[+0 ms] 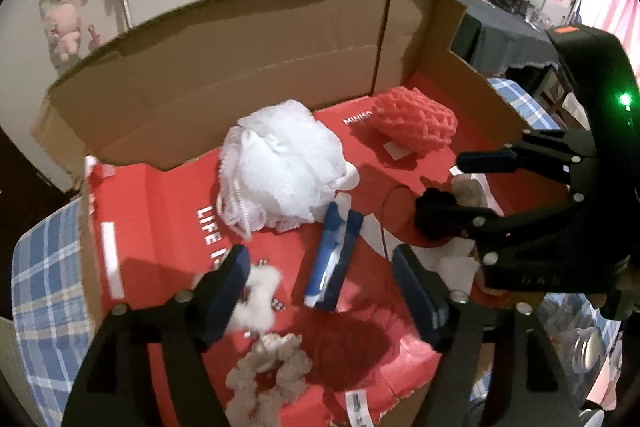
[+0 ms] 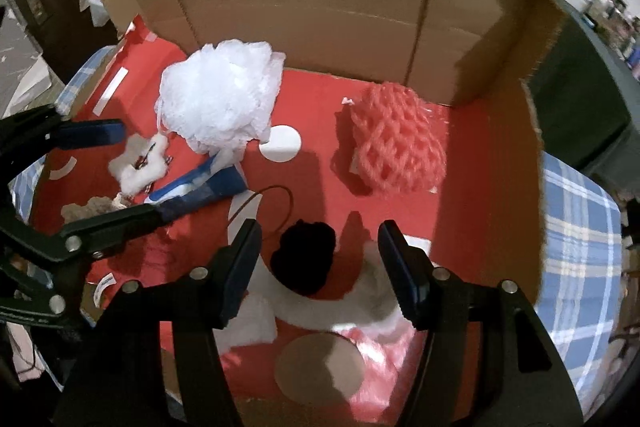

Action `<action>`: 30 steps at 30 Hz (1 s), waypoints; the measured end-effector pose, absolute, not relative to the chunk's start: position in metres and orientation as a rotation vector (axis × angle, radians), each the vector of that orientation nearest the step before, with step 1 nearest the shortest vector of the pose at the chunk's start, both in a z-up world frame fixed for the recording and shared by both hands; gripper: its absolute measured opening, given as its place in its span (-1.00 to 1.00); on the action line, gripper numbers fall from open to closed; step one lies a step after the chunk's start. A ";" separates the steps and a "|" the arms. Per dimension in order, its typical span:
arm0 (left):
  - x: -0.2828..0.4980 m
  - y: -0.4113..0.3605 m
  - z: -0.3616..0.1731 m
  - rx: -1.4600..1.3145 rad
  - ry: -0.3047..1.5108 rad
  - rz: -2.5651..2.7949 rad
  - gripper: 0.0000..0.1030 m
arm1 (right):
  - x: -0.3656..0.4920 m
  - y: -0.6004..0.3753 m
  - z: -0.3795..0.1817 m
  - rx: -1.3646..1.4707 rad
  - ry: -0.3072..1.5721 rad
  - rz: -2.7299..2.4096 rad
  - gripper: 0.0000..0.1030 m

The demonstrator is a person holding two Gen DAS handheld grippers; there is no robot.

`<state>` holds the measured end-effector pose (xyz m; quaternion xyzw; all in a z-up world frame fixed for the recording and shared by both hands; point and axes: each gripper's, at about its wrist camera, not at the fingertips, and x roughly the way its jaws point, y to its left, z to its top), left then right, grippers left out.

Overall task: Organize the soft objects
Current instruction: 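Open the left tool to drop the blue cloth while the right tool releases the black ball, then withdraw both tools from the box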

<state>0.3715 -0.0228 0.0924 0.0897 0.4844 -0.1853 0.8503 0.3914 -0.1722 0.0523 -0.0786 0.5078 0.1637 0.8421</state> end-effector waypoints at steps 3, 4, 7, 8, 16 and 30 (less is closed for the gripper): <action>0.355 -0.016 0.102 0.147 1.003 -0.355 0.83 | 0.383 -0.177 0.058 -0.170 1.068 0.306 0.36; 0.351 -0.014 0.104 0.129 1.003 -0.347 0.90 | 0.379 -0.179 0.060 -0.174 1.066 0.297 0.38; 0.339 -0.010 0.107 0.076 1.008 -0.312 0.94 | 0.365 -0.183 0.068 -0.183 1.059 0.251 0.42; 0.337 -0.011 0.107 0.070 1.012 -0.300 0.95 | 0.360 -0.184 0.070 -0.180 1.056 0.241 0.44; 0.319 -0.016 0.102 0.057 1.024 -0.208 0.99 | 0.328 -0.192 0.074 -0.147 1.041 0.183 0.50; 0.308 -0.015 0.080 0.061 1.063 -0.146 0.99 | 0.315 -0.191 0.054 -0.107 1.065 0.181 0.50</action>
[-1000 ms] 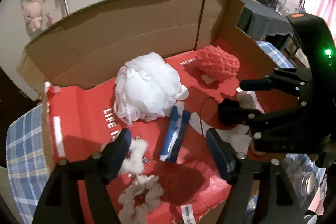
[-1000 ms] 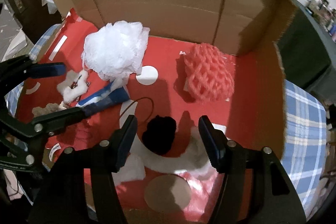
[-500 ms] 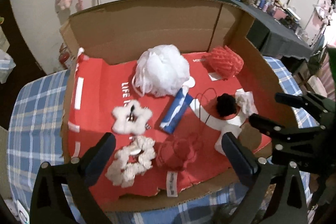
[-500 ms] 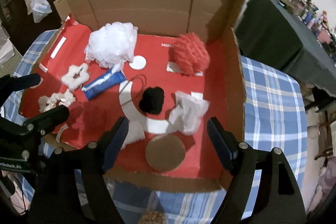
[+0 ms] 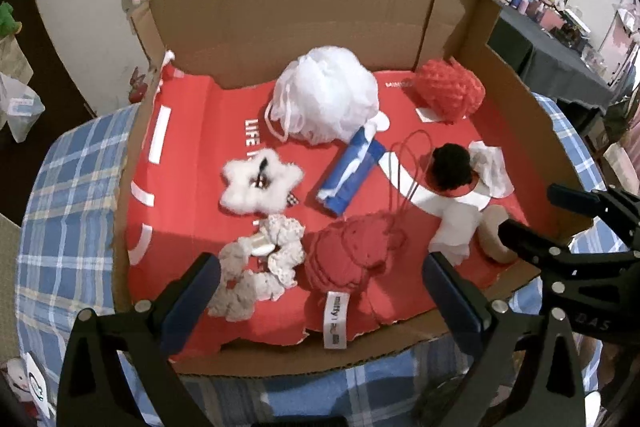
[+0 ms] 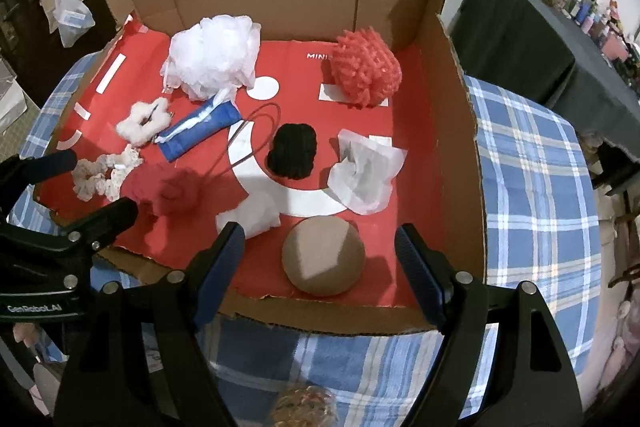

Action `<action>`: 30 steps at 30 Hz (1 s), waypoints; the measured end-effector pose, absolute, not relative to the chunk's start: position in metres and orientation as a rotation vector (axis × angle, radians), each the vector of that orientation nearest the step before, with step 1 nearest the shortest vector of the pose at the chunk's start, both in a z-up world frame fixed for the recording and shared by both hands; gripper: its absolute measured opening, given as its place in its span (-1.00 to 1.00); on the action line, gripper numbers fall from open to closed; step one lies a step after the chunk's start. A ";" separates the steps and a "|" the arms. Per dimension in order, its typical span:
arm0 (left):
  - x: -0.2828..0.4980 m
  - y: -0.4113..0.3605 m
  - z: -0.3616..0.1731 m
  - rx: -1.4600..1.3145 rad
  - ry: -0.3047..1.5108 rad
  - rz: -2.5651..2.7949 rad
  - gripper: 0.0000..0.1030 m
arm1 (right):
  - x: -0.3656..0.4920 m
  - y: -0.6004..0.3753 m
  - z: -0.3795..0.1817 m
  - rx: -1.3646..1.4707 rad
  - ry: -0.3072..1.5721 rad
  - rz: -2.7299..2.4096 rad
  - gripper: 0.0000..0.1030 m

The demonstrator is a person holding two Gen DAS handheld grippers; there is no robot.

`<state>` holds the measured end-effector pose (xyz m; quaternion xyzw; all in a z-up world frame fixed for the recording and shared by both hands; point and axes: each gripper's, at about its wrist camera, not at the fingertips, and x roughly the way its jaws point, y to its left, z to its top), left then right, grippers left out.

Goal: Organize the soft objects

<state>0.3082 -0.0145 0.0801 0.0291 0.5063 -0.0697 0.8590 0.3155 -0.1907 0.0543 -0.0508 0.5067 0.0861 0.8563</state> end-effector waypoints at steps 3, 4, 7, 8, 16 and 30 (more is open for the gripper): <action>0.308 -0.011 0.077 0.037 1.078 -0.137 0.99 | 0.315 -0.189 0.050 -0.107 1.071 0.183 0.50; 0.308 -0.011 0.076 0.034 1.082 -0.137 0.99 | 0.315 -0.189 0.049 -0.110 1.073 0.180 0.50; 0.306 -0.011 0.072 0.039 1.094 -0.128 0.99 | 0.314 -0.189 0.045 -0.109 1.081 0.178 0.50; 0.304 -0.011 0.072 0.041 1.093 -0.124 0.99 | 0.313 -0.189 0.044 -0.111 1.083 0.179 0.50; 0.302 -0.013 0.069 0.060 1.089 -0.104 0.99 | 0.313 -0.194 0.042 -0.099 1.085 0.160 0.50; 0.298 -0.006 0.069 0.031 1.068 -0.100 0.99 | 0.308 -0.200 0.045 -0.077 1.041 0.164 0.50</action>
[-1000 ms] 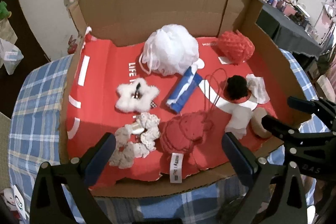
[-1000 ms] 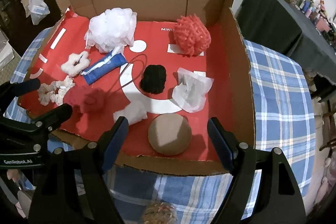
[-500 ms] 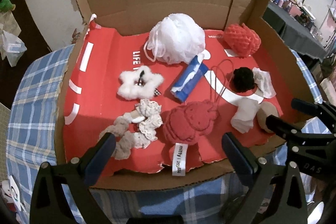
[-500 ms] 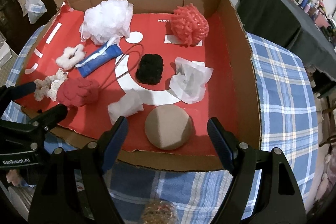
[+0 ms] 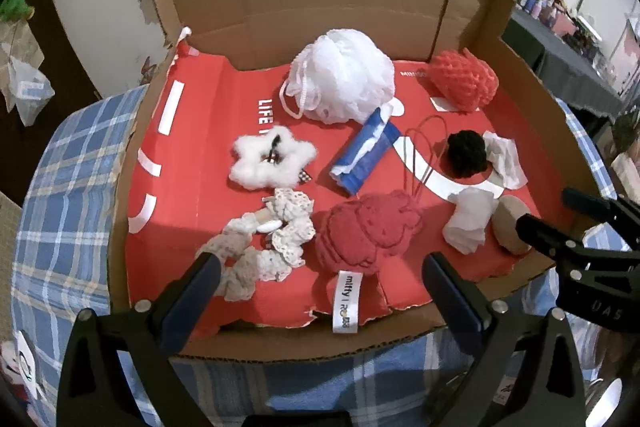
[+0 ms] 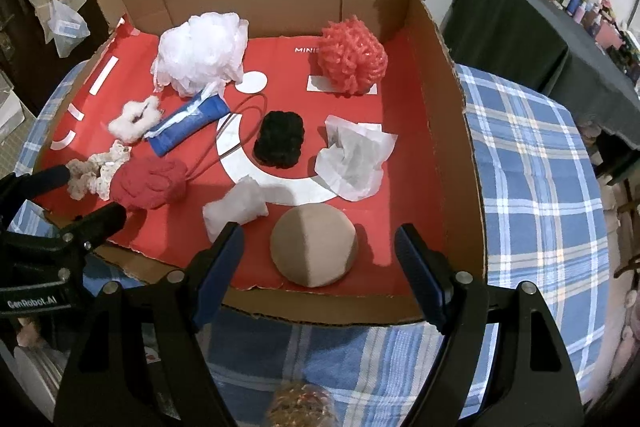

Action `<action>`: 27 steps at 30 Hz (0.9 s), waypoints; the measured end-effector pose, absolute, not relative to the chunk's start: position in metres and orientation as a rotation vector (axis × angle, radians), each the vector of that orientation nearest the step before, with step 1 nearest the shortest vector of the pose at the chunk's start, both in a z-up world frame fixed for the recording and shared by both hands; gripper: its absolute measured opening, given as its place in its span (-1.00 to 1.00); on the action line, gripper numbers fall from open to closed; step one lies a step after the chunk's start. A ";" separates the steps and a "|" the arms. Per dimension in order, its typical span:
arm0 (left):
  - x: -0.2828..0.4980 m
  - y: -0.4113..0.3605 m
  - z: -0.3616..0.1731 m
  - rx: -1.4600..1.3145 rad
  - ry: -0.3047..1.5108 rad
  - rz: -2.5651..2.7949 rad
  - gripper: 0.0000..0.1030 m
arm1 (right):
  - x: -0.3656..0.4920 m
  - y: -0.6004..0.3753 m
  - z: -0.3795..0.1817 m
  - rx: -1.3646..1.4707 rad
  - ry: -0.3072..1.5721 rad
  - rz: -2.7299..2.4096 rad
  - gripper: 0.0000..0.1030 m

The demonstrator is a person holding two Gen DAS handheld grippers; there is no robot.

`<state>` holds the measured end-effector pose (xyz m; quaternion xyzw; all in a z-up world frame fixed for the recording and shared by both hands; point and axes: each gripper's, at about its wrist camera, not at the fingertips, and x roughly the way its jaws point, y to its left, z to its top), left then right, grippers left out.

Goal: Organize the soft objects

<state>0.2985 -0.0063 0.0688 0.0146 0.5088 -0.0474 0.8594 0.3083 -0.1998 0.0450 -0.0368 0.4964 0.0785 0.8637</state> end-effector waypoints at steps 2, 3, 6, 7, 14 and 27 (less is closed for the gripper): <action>0.298 -0.004 0.069 0.016 1.067 -0.093 0.99 | 0.308 -0.199 0.045 -0.077 1.037 0.168 0.50; 0.298 -0.003 0.068 0.010 1.067 -0.093 0.99 | 0.307 -0.199 0.045 -0.077 1.035 0.171 0.50; 0.297 -0.002 0.069 0.015 1.064 -0.079 0.99 | 0.307 -0.199 0.046 -0.078 1.031 0.172 0.50; 0.296 -0.003 0.069 0.019 1.062 -0.081 0.99 | 0.307 -0.198 0.046 -0.079 1.029 0.172 0.50; 0.293 -0.009 0.071 0.061 1.048 -0.078 0.99 | 0.306 -0.198 0.046 -0.077 1.026 0.174 0.50; 0.294 -0.006 0.070 0.041 1.055 -0.066 0.99 | 0.304 -0.195 0.047 -0.090 1.017 0.170 0.50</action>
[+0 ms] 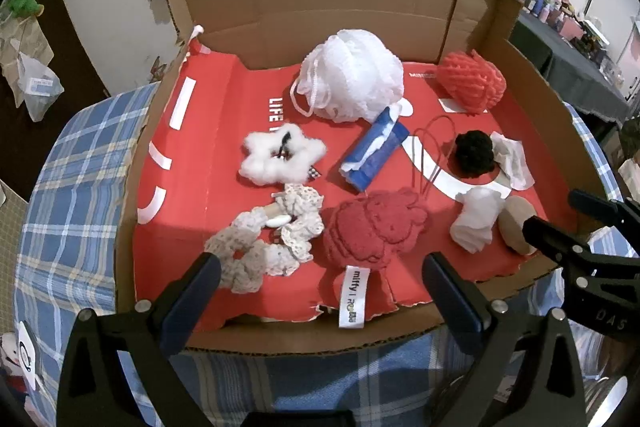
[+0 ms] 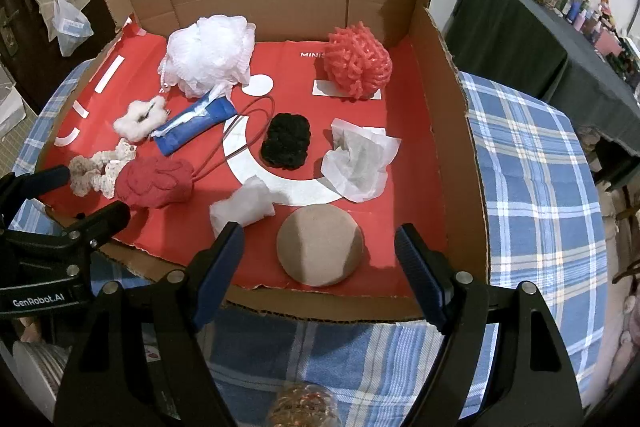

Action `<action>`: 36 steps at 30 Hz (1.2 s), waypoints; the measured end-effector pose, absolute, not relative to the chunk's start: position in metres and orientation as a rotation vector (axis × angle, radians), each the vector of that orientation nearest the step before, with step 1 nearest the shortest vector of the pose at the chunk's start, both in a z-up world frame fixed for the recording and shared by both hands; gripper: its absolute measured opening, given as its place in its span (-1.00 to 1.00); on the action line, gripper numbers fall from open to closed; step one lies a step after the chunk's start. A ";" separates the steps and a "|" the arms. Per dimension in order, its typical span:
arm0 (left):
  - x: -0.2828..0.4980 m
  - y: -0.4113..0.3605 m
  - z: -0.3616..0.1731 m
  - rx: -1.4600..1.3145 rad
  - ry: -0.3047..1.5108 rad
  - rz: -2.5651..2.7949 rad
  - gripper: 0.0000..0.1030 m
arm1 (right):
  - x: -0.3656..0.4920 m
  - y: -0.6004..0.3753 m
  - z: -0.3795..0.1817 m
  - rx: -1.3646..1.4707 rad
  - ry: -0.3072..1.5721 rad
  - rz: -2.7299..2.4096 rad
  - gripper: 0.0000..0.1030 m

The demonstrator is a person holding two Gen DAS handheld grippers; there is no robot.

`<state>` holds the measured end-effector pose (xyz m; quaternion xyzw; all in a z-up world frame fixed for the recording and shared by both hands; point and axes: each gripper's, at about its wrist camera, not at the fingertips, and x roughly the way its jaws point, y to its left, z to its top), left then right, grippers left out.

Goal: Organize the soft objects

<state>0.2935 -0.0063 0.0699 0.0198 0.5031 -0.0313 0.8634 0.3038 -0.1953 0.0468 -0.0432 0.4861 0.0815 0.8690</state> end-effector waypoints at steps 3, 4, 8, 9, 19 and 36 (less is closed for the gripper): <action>0.294 -0.006 0.070 0.040 1.056 -0.069 0.99 | 0.303 -0.195 0.047 -0.088 1.016 0.170 0.50; 0.294 -0.006 0.070 0.039 1.057 -0.068 0.99 | 0.304 -0.196 0.047 -0.089 1.016 0.170 0.50; 0.294 -0.006 0.070 0.036 1.058 -0.067 0.99 | 0.304 -0.195 0.047 -0.091 1.017 0.170 0.50; 0.293 -0.005 0.070 0.033 1.058 -0.064 0.99 | 0.304 -0.196 0.047 -0.091 1.017 0.170 0.50; 0.294 -0.006 0.069 0.031 1.059 -0.067 0.99 | 0.303 -0.196 0.048 -0.089 1.016 0.169 0.50; 0.293 -0.006 0.068 0.024 1.061 -0.065 0.99 | 0.303 -0.196 0.047 -0.089 1.014 0.169 0.50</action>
